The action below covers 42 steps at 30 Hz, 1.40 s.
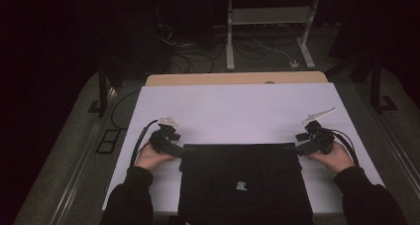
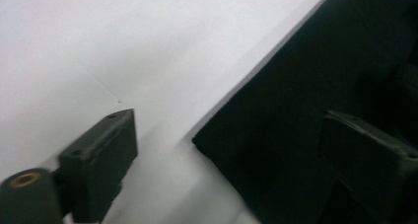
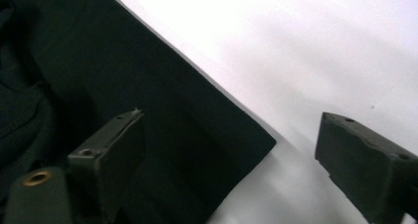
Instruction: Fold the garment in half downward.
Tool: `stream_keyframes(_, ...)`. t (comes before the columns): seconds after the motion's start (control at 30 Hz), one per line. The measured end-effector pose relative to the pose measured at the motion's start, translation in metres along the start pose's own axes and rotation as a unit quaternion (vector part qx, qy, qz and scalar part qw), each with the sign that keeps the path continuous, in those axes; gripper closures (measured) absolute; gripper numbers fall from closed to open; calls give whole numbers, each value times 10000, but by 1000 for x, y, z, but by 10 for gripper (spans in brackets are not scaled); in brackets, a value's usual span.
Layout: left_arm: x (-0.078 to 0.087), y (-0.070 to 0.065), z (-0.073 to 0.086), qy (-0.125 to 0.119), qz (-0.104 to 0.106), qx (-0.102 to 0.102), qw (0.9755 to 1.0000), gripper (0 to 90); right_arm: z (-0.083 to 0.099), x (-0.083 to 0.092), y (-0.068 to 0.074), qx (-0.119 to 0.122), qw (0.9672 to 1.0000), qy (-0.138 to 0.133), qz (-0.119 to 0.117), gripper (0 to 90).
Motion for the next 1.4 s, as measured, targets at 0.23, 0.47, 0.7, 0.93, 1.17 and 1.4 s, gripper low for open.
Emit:
stream_keyframes(0.23,-6,-3,1,110,67,-128,9998,131,1,-3,-1,23,10000,53,-61,162)
stream_keyframes(0.47,-5,-4,0,106,36,-207,9997,227,1,-4,-1,49,9999,53,-97,257)
stream_keyframes(0.7,-5,-5,0,42,-8,-269,9996,422,1,-3,-5,-56,10000,-13,-25,367)
stream_keyframes(0.93,-4,-2,1,53,-111,-305,9995,585,3,-2,-11,-177,9998,-61,-46,565)
stream_keyframes(1.17,-5,-4,1,108,-130,-284,9995,752,4,-3,-12,-372,9992,-43,-128,760)
stream_keyframes(1.4,-5,-5,-1,176,-100,-290,9994,854,4,-2,-10,-397,9992,1,-97,861)
Point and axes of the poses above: each handheld gripper's, and its own axes: x roughly backward along the jaws, z roughly out of its underside, y roughly to its left, the point moved 6 cm from there along -x, roughly forward along the jaws, and after that the axes turned 5 degrees about -z, right-handed, at the moved point
